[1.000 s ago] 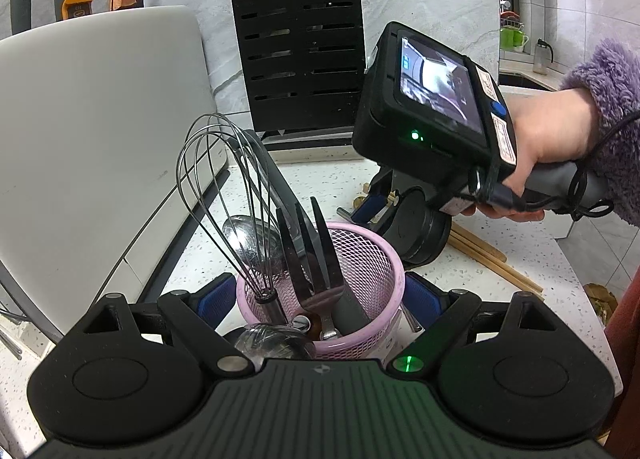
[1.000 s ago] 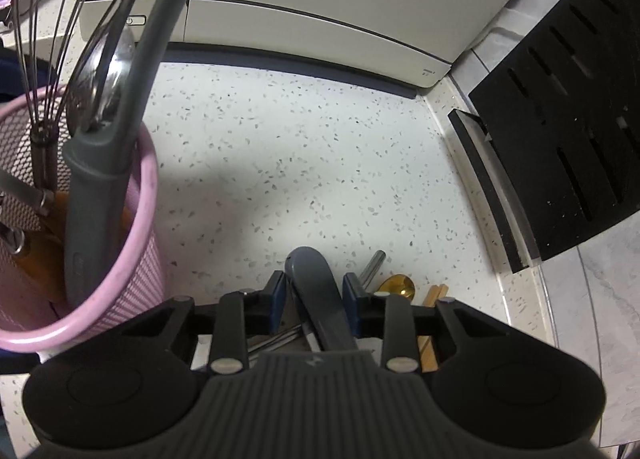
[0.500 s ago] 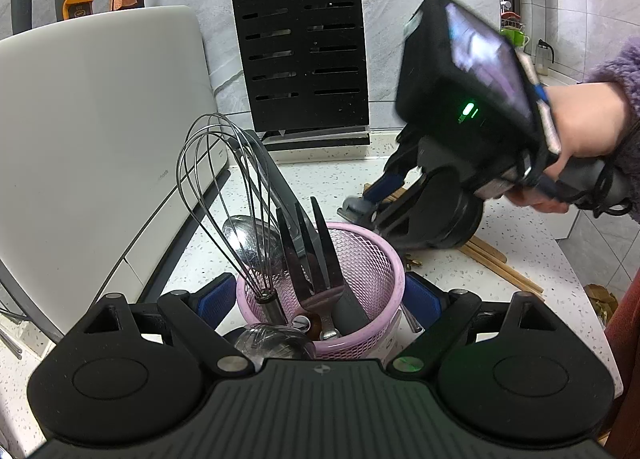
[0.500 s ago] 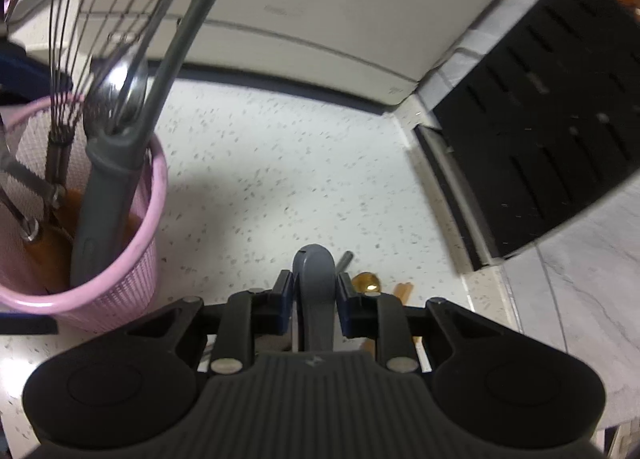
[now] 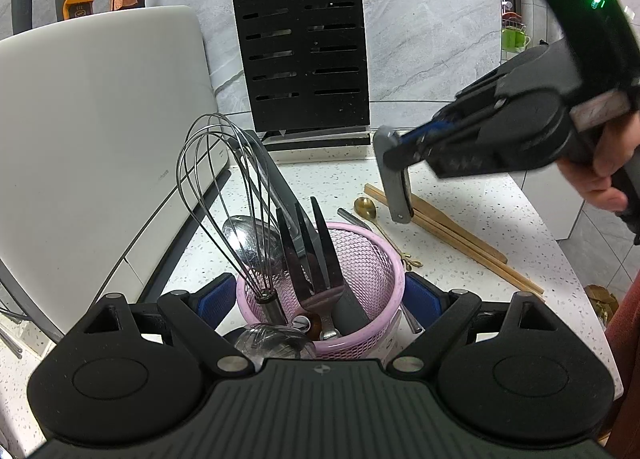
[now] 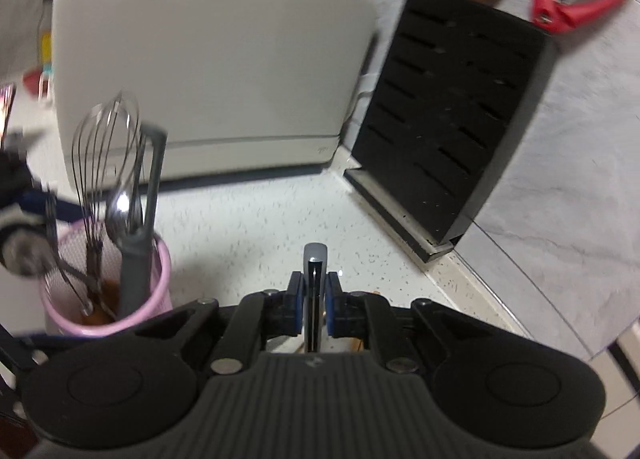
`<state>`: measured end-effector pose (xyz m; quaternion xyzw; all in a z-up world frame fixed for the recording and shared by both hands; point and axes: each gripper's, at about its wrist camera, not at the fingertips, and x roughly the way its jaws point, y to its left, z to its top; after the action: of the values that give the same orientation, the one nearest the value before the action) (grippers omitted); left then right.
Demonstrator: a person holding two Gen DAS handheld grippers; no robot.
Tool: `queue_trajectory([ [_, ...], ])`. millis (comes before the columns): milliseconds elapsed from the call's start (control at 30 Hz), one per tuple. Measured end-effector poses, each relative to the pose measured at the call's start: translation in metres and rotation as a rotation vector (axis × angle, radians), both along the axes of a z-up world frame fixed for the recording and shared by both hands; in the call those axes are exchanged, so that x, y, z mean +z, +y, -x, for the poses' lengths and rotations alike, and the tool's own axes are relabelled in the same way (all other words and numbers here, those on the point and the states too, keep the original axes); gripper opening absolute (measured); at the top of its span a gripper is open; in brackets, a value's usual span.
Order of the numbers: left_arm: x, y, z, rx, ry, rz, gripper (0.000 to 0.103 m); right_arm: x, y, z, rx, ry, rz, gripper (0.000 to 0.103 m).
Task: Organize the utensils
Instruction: 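Lift the grey spatula and carry it over the pink cup, then lower the grey spatula into the pink cup and open the right tool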
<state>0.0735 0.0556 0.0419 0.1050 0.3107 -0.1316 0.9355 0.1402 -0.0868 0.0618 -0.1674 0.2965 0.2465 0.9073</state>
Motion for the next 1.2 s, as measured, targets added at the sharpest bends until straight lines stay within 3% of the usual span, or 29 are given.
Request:
queue_trajectory([
  [200, 0.0, 0.0, 0.0, -0.001, -0.001, -0.001, 0.103, 0.029, -0.02, 0.007, -0.034, -0.007, -0.177, 0.008],
  [400, 0.0, 0.0, -0.001, -0.002, -0.001, 0.0, 0.103, 0.06, -0.032, 0.029, 0.002, -0.046, -0.376, 0.008],
  [567, 0.001, 0.001, -0.002, -0.004, -0.002, 0.002, 0.103, 0.071, -0.033, 0.043, 0.098, 0.026, -0.495, 0.008],
  [667, 0.001, 0.001, -0.002, -0.004, -0.003, 0.003, 0.103, 0.067, -0.025, 0.047, 0.13, 0.068, -0.492, 0.008],
  [867, 0.001, 0.001, -0.003, -0.003, -0.002, 0.003, 0.103, 0.047, -0.006, 0.046, 0.109, 0.109, -0.394, 0.008],
  [1100, 0.001, 0.002, -0.004, -0.003, -0.002, 0.005, 0.103, 0.035, 0.016, 0.05, 0.121, 0.064, -0.293, 0.008],
  [1200, 0.001, 0.0, -0.005, -0.004, -0.003, 0.005, 0.103, 0.029, 0.02, 0.046, 0.13, 0.093, -0.281, 0.008],
])
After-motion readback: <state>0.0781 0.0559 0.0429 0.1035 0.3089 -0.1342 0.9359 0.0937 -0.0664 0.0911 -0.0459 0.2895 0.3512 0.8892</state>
